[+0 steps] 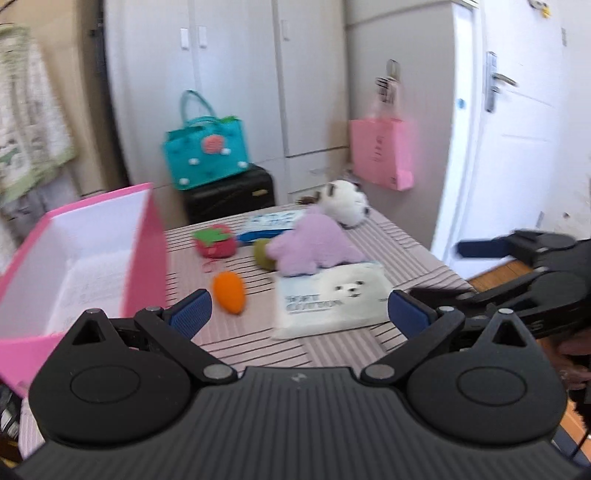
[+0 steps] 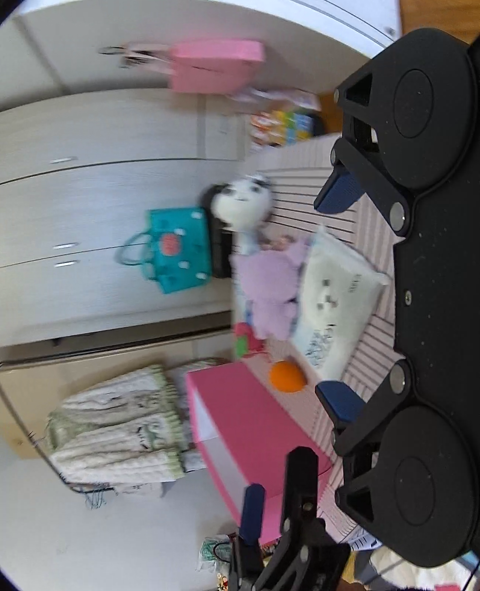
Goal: Organize soft objects
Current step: 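Move the left tool to the SOFT COTTON bag and close on it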
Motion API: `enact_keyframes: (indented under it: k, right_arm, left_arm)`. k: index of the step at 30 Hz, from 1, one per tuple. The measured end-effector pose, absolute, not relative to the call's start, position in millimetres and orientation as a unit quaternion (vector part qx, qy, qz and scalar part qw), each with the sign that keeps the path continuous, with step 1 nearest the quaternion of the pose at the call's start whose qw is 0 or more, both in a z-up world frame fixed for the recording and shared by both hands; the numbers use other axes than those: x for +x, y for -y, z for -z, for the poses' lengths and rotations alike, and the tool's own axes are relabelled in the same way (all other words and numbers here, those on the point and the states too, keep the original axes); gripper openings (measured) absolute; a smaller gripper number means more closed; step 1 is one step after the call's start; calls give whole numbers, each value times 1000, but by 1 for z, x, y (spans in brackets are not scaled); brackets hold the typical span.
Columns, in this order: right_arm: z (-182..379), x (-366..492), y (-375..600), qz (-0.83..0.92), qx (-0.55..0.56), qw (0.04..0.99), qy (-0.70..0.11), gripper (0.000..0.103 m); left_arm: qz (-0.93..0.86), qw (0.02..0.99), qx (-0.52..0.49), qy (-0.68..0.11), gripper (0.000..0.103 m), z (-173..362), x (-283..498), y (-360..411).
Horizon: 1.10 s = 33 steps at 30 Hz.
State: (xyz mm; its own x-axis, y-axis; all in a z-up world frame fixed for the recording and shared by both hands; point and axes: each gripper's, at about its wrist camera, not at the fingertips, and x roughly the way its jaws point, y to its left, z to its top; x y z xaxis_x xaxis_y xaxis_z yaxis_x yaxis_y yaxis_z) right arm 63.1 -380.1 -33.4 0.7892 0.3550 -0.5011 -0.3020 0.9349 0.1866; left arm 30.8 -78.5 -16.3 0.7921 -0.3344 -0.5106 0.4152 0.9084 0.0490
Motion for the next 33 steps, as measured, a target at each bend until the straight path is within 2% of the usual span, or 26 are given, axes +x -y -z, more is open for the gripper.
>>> enact_keyframes:
  k: [9, 22, 23, 24, 26, 27, 29, 33]
  right_arm:
    - [64, 101, 388, -200, 74, 916, -339, 96]
    - [82, 134, 382, -230, 74, 892, -382, 83]
    - [83, 135, 382, -231, 73, 892, -382, 82]
    - [83, 136, 382, -232, 70, 892, -381, 78]
    - [83, 137, 382, -237, 66, 891, -381, 64]
    - [83, 138, 383, -236, 66, 891, -382, 60]
    - [81, 138, 386, -232, 70, 892, -382, 57]
    - [81, 138, 396, -233, 96, 884, -393, 58]
  left_arm:
    - [228, 935, 102, -251, 100, 30, 72, 109]
    - [231, 889, 66, -390, 92, 71, 142, 124]
    - [233, 886, 63, -396, 88, 73, 143, 124]
    - [234, 884, 59, -401, 79, 76, 145, 124]
    - [237, 881, 56, -406, 67, 78, 146, 125]
    - [242, 878, 52, -409, 55, 78, 146, 125]
    - [244, 873, 41, -421, 38, 78, 146, 123]
    - [243, 873, 22, -422, 32, 71, 135, 114]
